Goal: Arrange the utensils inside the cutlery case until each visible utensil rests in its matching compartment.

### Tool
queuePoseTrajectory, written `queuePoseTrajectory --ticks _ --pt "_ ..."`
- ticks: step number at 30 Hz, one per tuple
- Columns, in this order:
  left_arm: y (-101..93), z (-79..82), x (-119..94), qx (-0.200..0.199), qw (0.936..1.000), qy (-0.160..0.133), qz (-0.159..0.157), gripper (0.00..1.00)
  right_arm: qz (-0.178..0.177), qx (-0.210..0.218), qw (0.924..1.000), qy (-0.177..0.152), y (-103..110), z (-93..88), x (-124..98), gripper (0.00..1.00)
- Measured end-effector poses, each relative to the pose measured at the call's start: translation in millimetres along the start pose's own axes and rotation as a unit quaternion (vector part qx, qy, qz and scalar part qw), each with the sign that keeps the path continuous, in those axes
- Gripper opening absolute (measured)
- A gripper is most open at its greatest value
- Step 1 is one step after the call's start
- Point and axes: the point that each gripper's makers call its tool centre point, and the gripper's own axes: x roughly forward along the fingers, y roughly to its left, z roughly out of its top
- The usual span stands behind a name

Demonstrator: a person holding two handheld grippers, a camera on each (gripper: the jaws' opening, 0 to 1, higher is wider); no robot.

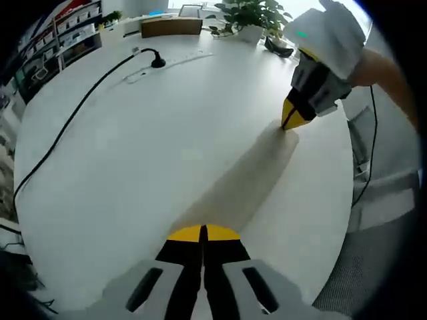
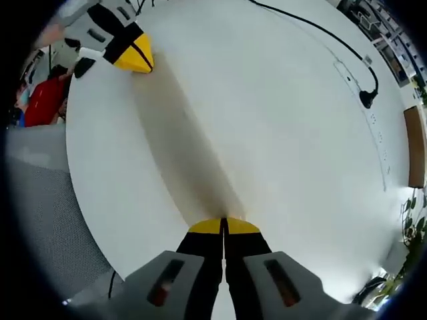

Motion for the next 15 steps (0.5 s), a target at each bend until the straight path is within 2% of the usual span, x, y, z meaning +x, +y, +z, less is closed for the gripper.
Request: queuePoseTrajectory --ticks 3,6,7,8,9,10,11,12,13,14,15 --pt "1.7 0.5 1 -0.003 0.9999 0.010 0.006 0.00 -0.001 0.004 1.0000 -0.008 1 -0.9 -1 0.00" --pt "2.9 0.7 0 -0.083 0.9965 0.001 -0.008 0.00 -0.007 0.005 0.9996 -0.025 0 -1.7 -1 0.00" --pt "3.0 -1.0 -1 -0.061 0.9981 0.000 -0.006 0.00 -0.003 0.016 0.9991 -0.039 2 -0.9 -2 0.00" --pt "0.8 2.0 -1 0.024 0.9995 -0.022 0.001 0.00 0.005 0.032 0.9979 -0.057 2 0.1 -2 0.00" --pt "-2.2 0.2 -3 0.061 0.9976 -0.033 0.002 0.00 0.007 0.035 0.9968 -0.071 1 -0.5 -3 0.00" --pt "-10.1 -7.1 -4 0.071 0.9970 -0.025 -0.017 0.00 0.002 0.047 0.9931 -0.108 1 1.6 -6 0.00" --pt "-8.9 -12.3 -8 0.050 0.9985 -0.022 -0.009 0.01 -0.027 0.044 0.9909 -0.124 -5 0.9 -10 0.00" --pt "-6.5 -12.6 -12 0.049 0.9984 -0.028 -0.006 0.01 -0.056 -0.007 0.9852 -0.162 -7 6.9 -19 0.00" --pt "-4.9 -9.1 -18 0.058 0.9970 -0.051 -0.008 0.01 -0.056 -0.039 0.9831 -0.170 -4 6.5 -22 0.00" --pt "-2.8 -6.4 -24 0.064 0.9960 -0.062 -0.010 0.02 -0.059 -0.050 0.9804 -0.181 0 7.9 -24 0.05" --pt "-3.5 -3.0 -26 0.087 0.9932 -0.076 -0.018 0.07 -0.034 -0.092 0.9745 -0.201 13 12.9 -25 0.15"
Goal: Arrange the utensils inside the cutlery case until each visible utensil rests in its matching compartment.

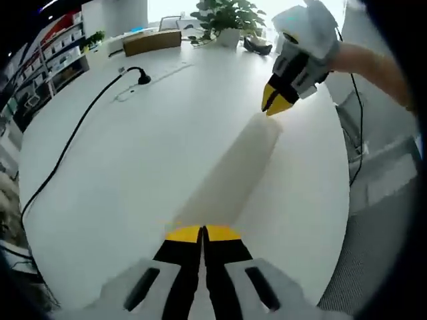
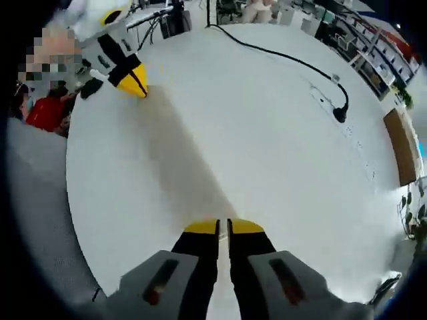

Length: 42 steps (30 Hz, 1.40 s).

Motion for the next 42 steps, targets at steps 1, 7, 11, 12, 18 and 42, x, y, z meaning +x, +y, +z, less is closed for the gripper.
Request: queuePoseTrajectory --ticks 1,7,11,12,18,42 --pt "3.1 3.3 -2 0.021 0.9997 -0.009 0.008 0.14 0.010 -0.016 0.9997 -0.013 4 4.1 0 0.24" --pt "4.4 -0.5 16 0.154 0.9879 0.013 0.002 0.38 0.037 -0.090 0.9951 0.016 13 -5.8 21 0.57" --pt "0.5 3.3 29 0.173 0.9848 -0.013 -0.008 0.63 0.039 -0.105 0.9927 0.046 14 -15.3 36 0.55" --pt "1.2 3.1 32 0.168 0.9856 -0.016 -0.009 0.68 0.033 -0.099 0.9929 0.057 12 -17.9 36 0.54" --pt "-5.4 -9.6 44 0.191 0.9812 0.005 -0.027 0.72 0.031 -0.100 0.9927 0.060 10 -23.7 42 0.45" --pt "-66.1 -44.3 24 0.230 0.9731 -0.003 0.000 0.41 0.034 -0.116 0.9913 0.051 79 -43.3 25 0.38"
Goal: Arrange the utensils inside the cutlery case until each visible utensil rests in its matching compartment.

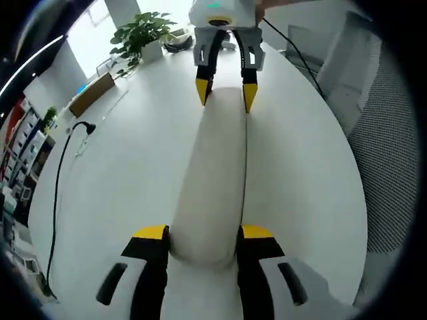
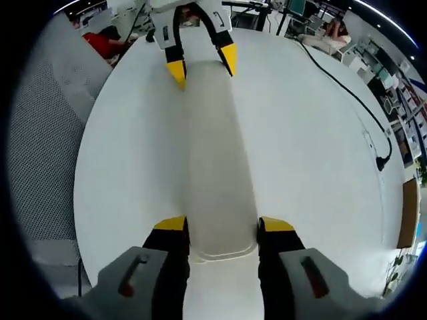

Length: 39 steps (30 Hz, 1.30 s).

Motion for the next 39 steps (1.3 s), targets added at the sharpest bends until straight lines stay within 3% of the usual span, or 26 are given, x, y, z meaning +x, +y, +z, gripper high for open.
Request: queuePoseTrajectory --ticks 7,18,24,33,39 --pt "-30.7 -4.5 -10 0.001 1.0000 0.007 -0.001 0.41 0.003 0.001 1.0000 0.006 32 -1.0 -5 0.38" --pt "-76.6 -9.5 -27 -0.002 0.9997 0.022 -0.008 0.41 0.009 -0.001 0.9999 -0.010 79 1.1 -8 0.38" --pt "-102.6 -11.5 -32 -0.006 0.9990 0.041 -0.017 0.41 0.023 -0.018 0.9994 0.016 99 -1.5 -9 0.38" --pt "-118.6 -13.9 -35 -0.002 0.9969 0.071 -0.033 0.41 0.030 -0.023 0.9989 0.029 114 -3.6 -10 0.38" --pt "-125.5 -15.3 -37 -0.007 0.9952 0.087 -0.045 0.41 0.036 -0.025 0.9972 0.061 121 -5.2 -10 0.39"
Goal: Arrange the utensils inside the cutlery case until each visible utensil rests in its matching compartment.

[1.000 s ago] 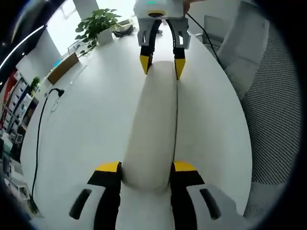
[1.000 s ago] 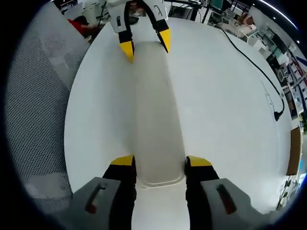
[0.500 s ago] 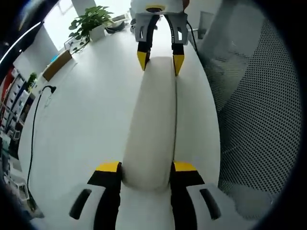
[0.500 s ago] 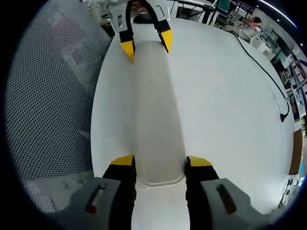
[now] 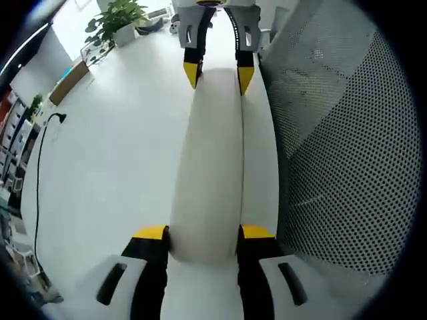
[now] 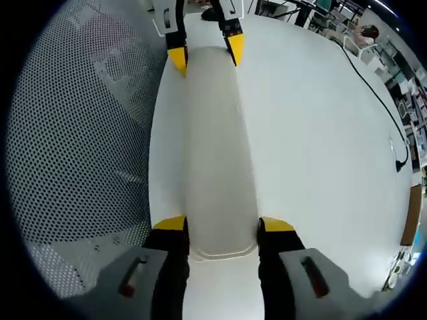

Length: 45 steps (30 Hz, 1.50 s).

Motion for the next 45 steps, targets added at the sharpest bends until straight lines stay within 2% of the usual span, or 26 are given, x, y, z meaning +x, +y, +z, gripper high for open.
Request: queuePoseTrajectory --ticks 2,5,8,9,11,13,15,16,17,19,20,22,23,24,25,26,27,28,32,35,37,38,39,42,43,45 --pt "-0.5 -0.5 0 -0.015 0.9999 0.005 -0.007 0.42 -0.001 0.004 1.0000 0.009 -1 -0.1 0 0.40" --pt "-5.6 -1.9 2 -0.078 0.9966 0.012 -0.023 0.44 0.000 0.001 0.9999 0.014 -1 -0.2 0 0.40" --pt "-1.9 -5.9 -3 -0.046 0.9988 0.010 -0.011 0.54 -0.012 0.031 0.9992 0.020 -4 -1.5 -2 0.46" --pt "-0.6 -5.5 -6 -0.037 0.9993 0.003 -0.007 0.57 -0.010 0.005 0.9999 -0.004 -6 6.7 -4 0.50" --pt "6.4 -0.9 -22 -0.067 0.9975 -0.025 0.002 0.56 0.004 0.037 0.9986 -0.037 0 15.7 -20 0.50" --pt "20.5 6.8 -42 -0.121 0.9905 -0.063 0.021 0.61 0.003 0.075 0.9941 -0.078 -8 27.2 -41 0.54" --pt "33.6 13.4 -60 -0.144 0.9839 -0.097 0.043 0.66 0.022 0.130 0.9834 -0.124 -10 38.2 -65 0.60" --pt "44.3 19.3 -77 -0.166 0.9754 -0.131 0.062 0.66 0.029 0.159 0.9717 -0.172 -13 49.9 -82 0.61" --pt "50.6 22.5 -88 -0.186 0.9675 -0.154 0.074 0.66 0.030 0.168 0.9665 -0.192 -14 54.2 -88 0.61" --pt "64.4 29.3 -117 -0.248 0.9395 -0.214 0.098 0.68 0.016 0.213 0.9381 -0.273 -22 67.6 -118 0.61" --pt "70.9 32.4 -133 -0.280 0.9193 -0.252 0.113 0.70 -0.004 0.234 0.9222 -0.308 -29 69.6 -133 0.62" --pt "78.2 33.9 -152 -0.309 0.8947 -0.293 0.136 0.73 -0.047 0.257 0.8989 -0.352 -42 67.9 -152 0.60" --pt "80.9 32.3 -166 -0.324 0.8784 -0.316 0.153 0.74 -0.083 0.285 0.8766 -0.379 -51 62.8 -165 0.60" --pt "82.9 29.9 -174 -0.337 0.8672 -0.328 0.164 0.75 -0.107 0.315 0.8565 -0.395 -56 57.9 -174 0.60" --pt "85.6 27.8 -186 -0.362 0.8437 -0.355 0.176 0.75 -0.119 0.330 0.8455 -0.403 -57 53.3 -180 0.62" --pt "85.9 27.4 -193 -0.380 0.8273 -0.374 0.176 0.76 -0.128 0.341 0.8366 -0.409 -57 48.7 -184 0.64" --pt "84.6 28.4 -202 -0.404 0.8046 -0.398 0.176 0.77 -0.132 0.351 0.8292 -0.415 -55 45.7 -188 0.65" --pt "82.9 27.0 -206 -0.419 0.7931 -0.407 0.174 0.80 -0.133 0.359 0.8227 -0.420 -53 44.4 -191 0.66" --pt "84.9 21.3 -223 -0.448 0.7506 -0.442 0.202 0.96 -0.166 0.402 0.7827 -0.445 -51 38.6 -209 0.74" --pt "82.6 19.8 -230 -0.453 0.7394 -0.447 0.219 1.00 -0.241 0.421 0.7573 -0.438 -60 21.0 -220 0.80" --pt "81.5 19.7 -237 -0.465 0.7199 -0.459 0.233 1.00 -0.251 0.446 0.7388 -0.438 -63 13.3 -221 0.89" --pt "78.4 21.4 -239 -0.467 0.7167 -0.462 0.235 1.00 -0.245 0.459 0.7310 -0.442 -62 12.1 -220 0.91" --pt "76.2 22.2 -239 -0.466 0.7171 -0.461 0.236 1.00 -0.240 0.467 0.7259 -0.444 -60 12.5 -221 0.93" --pt "70.6 26.4 -238 -0.464 0.7238 -0.452 0.239 1.00 -0.239 0.503 0.6822 -0.474 -61 9.1 -229 0.99" --pt "70.2 27.5 -240 -0.455 0.7292 -0.448 0.245 1.00 -0.235 0.506 0.6745 -0.483 -61 9.7 -231 0.99" --pt "70.3 27.6 -241 -0.452 0.7315 -0.444 0.252 1.00 -0.222 0.525 0.6571 -0.493 -59 8.4 -230 0.99"
